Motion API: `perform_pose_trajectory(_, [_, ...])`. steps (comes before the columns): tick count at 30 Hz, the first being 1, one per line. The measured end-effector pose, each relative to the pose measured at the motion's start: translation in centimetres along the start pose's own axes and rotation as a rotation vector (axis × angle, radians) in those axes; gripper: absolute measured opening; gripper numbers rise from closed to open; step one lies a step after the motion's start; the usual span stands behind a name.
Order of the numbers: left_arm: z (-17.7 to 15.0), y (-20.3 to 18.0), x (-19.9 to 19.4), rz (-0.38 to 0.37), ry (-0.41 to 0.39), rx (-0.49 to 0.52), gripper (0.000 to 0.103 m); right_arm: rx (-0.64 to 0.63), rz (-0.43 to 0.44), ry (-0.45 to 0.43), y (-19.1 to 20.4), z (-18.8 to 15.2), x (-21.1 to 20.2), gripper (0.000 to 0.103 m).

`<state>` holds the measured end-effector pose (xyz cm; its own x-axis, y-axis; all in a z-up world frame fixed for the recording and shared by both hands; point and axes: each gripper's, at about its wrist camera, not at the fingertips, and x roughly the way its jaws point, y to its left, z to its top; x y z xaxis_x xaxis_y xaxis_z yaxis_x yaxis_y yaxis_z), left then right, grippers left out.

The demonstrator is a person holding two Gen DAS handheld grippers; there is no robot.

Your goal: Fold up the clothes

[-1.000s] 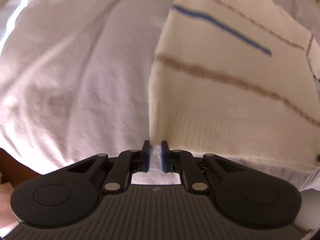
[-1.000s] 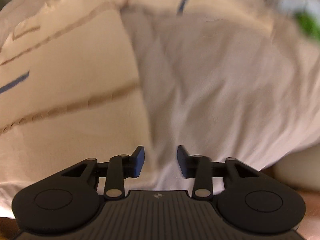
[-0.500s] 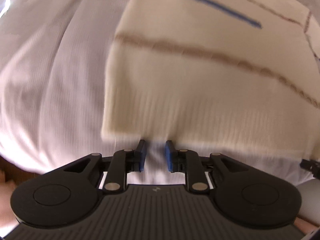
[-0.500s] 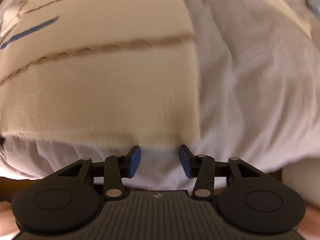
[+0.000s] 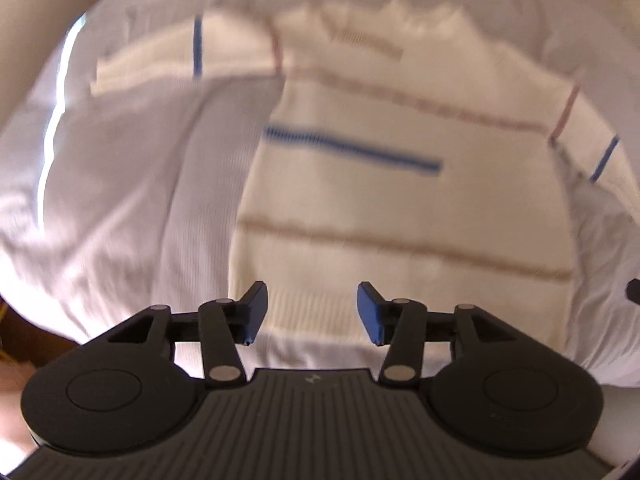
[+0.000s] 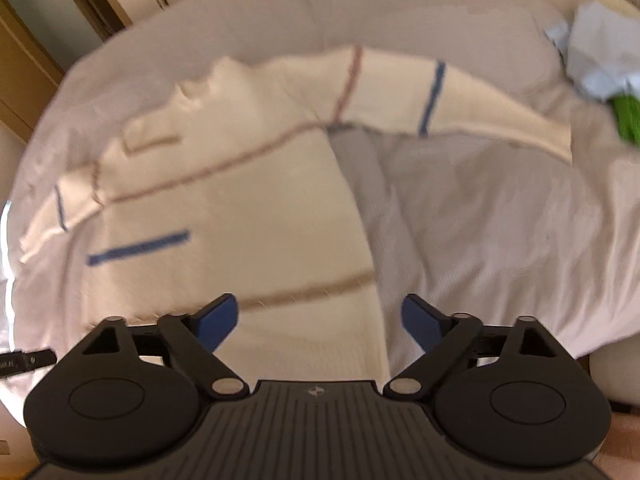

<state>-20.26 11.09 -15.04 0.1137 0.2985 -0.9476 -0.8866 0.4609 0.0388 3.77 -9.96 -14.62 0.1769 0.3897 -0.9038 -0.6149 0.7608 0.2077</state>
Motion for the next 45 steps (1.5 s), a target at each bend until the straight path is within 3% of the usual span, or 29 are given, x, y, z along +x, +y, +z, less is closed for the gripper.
perform_pose_trajectory(3, [0.7,-1.5,-2.6,0.008,-0.046,0.016,0.058,-0.023,0.004,-0.014,0.6,0.9,-1.2,0.097])
perform_pose_trajectory(8, [0.9,-2.8,-5.4,0.015,-0.072,0.035,0.058,-0.014,0.006,0.015,0.7,0.8,-2.7,0.098])
perform_pose_trajectory(14, [0.6,-3.9,-7.4,0.004,-0.116,0.062,0.059,-0.029,0.016,-0.019,0.6,1.3,-4.8,0.099])
perform_pose_trajectory(45, [-5.3,-3.4,-7.9,0.019,-0.074,0.113,0.065,-0.141,-0.004,0.09,1.2,-4.9,-5.8,0.101])
